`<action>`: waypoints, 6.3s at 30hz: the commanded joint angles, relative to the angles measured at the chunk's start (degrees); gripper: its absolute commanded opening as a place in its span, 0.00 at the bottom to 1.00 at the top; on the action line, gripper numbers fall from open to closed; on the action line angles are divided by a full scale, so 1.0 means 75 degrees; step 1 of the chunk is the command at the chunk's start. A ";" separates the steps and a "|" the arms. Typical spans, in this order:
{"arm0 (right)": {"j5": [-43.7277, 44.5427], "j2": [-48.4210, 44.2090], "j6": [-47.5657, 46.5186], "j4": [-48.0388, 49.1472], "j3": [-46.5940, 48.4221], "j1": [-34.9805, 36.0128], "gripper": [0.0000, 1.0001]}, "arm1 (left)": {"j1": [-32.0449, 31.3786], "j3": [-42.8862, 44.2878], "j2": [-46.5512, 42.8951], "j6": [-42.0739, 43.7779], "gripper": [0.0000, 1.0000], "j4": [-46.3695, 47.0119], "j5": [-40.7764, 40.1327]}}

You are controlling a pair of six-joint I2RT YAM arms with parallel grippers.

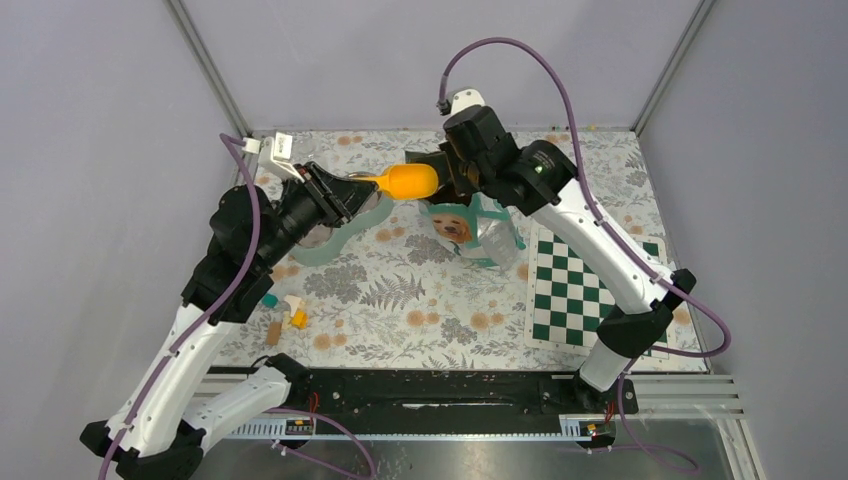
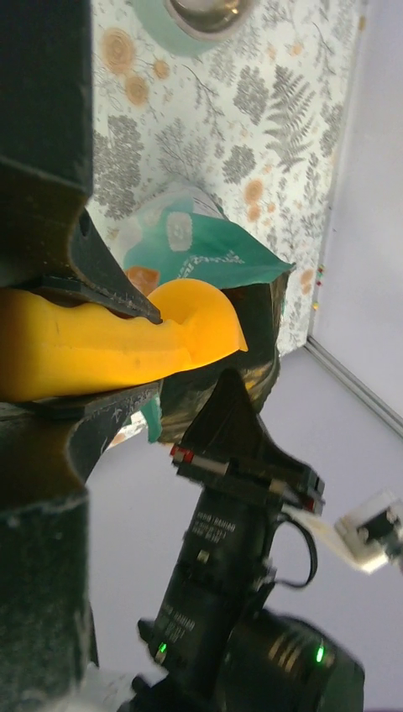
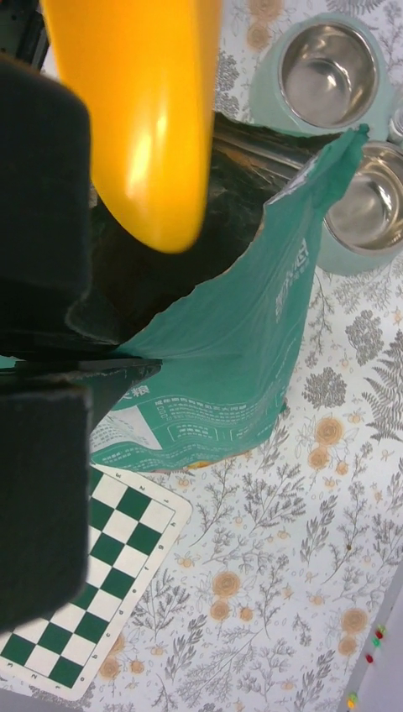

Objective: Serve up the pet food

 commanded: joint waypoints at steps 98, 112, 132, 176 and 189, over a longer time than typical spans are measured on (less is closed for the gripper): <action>-0.0416 -0.0672 0.2033 0.1297 -0.0511 0.0719 0.00 | 0.1906 -0.3055 -0.1680 -0.3328 0.00 0.1579 0.0892; -0.1739 -0.0923 0.2984 0.1371 -0.0514 -0.0194 0.00 | 0.1901 -0.2356 -0.1802 -0.4538 0.00 0.0838 0.0692; -0.2383 -0.0088 0.3060 0.0657 0.1368 -0.0559 0.00 | 0.1900 -0.2901 -0.1832 -0.6130 0.00 0.1886 0.1119; -0.2750 -0.0585 0.2678 0.0668 0.0469 -0.1836 0.00 | 0.5656 -0.4332 -0.1444 -0.5816 0.00 0.4459 0.1217; -0.2995 -0.0812 0.2672 0.1165 -0.0154 -0.2191 0.00 | 0.5854 -0.5630 -0.1970 -0.4981 0.00 0.4660 0.0098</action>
